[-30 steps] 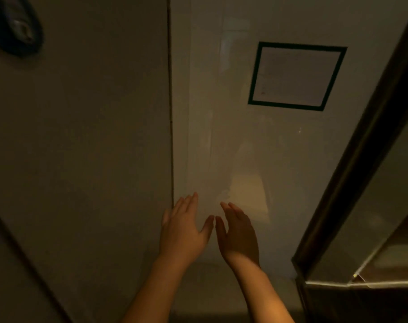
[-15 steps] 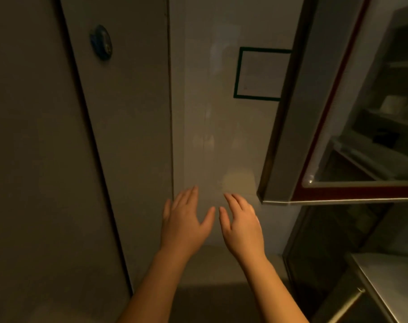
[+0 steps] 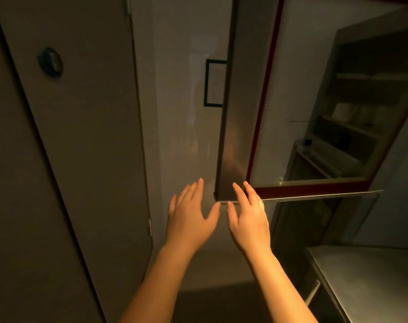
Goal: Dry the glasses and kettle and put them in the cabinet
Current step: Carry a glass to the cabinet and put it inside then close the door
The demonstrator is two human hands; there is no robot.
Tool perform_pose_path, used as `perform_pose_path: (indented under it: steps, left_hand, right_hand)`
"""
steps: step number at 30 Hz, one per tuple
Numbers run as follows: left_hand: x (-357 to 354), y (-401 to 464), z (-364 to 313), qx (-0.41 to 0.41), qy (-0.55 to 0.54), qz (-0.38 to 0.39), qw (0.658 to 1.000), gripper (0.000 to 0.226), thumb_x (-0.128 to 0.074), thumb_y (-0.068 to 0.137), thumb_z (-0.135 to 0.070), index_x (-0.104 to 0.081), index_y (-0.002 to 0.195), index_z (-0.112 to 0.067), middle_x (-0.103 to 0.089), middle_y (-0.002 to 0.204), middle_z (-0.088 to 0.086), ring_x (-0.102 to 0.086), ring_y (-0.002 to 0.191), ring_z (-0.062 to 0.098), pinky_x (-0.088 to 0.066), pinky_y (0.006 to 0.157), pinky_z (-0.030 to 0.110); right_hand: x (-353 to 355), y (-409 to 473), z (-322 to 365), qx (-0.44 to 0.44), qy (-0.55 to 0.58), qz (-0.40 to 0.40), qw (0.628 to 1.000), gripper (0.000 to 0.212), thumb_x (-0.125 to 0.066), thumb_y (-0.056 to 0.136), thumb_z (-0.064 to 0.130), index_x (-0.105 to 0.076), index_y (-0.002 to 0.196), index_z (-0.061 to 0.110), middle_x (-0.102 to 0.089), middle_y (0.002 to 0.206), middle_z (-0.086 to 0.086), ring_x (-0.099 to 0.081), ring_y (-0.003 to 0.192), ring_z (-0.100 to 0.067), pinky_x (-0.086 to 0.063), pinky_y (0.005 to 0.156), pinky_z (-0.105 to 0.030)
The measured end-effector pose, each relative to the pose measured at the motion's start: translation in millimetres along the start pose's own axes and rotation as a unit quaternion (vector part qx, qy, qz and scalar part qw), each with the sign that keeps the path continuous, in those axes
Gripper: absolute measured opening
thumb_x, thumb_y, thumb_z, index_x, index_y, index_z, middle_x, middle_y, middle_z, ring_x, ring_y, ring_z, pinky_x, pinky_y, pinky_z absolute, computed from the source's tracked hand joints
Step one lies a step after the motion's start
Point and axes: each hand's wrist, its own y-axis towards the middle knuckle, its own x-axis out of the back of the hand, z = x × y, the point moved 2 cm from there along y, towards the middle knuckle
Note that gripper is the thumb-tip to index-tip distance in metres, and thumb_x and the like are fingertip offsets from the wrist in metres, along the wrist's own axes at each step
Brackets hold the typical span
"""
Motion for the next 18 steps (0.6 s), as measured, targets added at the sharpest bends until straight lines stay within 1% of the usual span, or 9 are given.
perform_pose_path:
  steps: [3,6,8,11,14,16,18]
  left_hand:
    - [-13,12,-22,-0.003,-0.03,0.004,1.0,0.072,-0.043,0.094,-0.051,-0.008,0.153,-0.028,-0.016,0.16,-0.007,-0.011,0.147,0.008,-0.01,0.121,0.039]
    - [-25,21,-42,-0.008,-0.046,-0.009,0.999,0.077,-0.044,0.095,-0.048,0.004,0.152,-0.031,0.006,0.161,-0.01,-0.002,0.148,0.009,-0.006,0.12,0.034]
    - [-34,25,-52,-0.004,-0.04,-0.023,0.999,0.081,-0.046,0.096,-0.045,0.012,0.151,-0.032,0.02,0.158,-0.012,0.005,0.147,0.009,-0.003,0.116,0.03]
    - [-48,30,-63,0.001,-0.028,-0.032,0.999,0.085,-0.046,0.097,-0.041,0.021,0.148,-0.032,0.031,0.153,-0.014,0.01,0.145,0.009,0.0,0.115,0.03]
    - [-59,35,-68,0.024,-0.03,-0.034,0.999,0.083,-0.045,0.098,-0.038,0.022,0.147,-0.032,0.036,0.15,-0.012,0.005,0.147,0.014,-0.006,0.118,0.036]
    - [-64,39,-70,0.038,-0.03,-0.039,0.998,0.082,-0.043,0.099,-0.036,0.024,0.146,-0.031,0.038,0.148,-0.011,0.0,0.148,0.018,-0.012,0.118,0.038]
    - [-67,45,-72,0.046,-0.036,-0.044,0.997,0.081,-0.041,0.1,-0.034,0.025,0.145,-0.03,0.039,0.146,-0.01,-0.002,0.148,0.02,-0.015,0.117,0.038]
  right_hand:
    - [7,15,-18,0.02,-0.017,-0.005,1.0,0.055,-0.053,0.095,0.031,-0.034,0.146,0.031,-0.019,0.158,0.002,-0.015,0.146,-0.018,-0.03,0.112,-0.044]
    - [12,29,-33,0.041,-0.046,0.003,0.998,0.063,-0.051,0.096,0.031,-0.02,0.15,0.035,-0.003,0.161,0.004,0.002,0.148,-0.017,-0.018,0.115,-0.045]
    - [13,36,-40,0.054,-0.066,0.005,0.996,0.066,-0.051,0.096,0.031,-0.013,0.151,0.035,0.006,0.16,0.005,0.011,0.147,-0.016,-0.008,0.115,-0.045]
    - [11,45,-51,0.066,-0.086,0.009,0.994,0.071,-0.052,0.095,0.03,-0.009,0.151,0.034,0.011,0.16,0.004,0.018,0.146,-0.016,0.003,0.115,-0.044]
    - [4,50,-61,0.077,-0.101,0.016,0.992,0.074,-0.054,0.095,0.03,-0.006,0.151,0.033,0.013,0.159,0.002,0.018,0.145,-0.019,0.005,0.114,-0.047]
    - [0,53,-66,0.083,-0.104,0.015,0.991,0.076,-0.055,0.094,0.03,-0.006,0.152,0.032,0.011,0.16,0.001,0.016,0.146,-0.021,0.002,0.115,-0.05]
    - [-5,56,-69,0.088,-0.105,0.012,0.99,0.076,-0.056,0.094,0.03,-0.007,0.152,0.03,0.01,0.16,-0.001,0.014,0.146,-0.022,-0.001,0.115,-0.053]
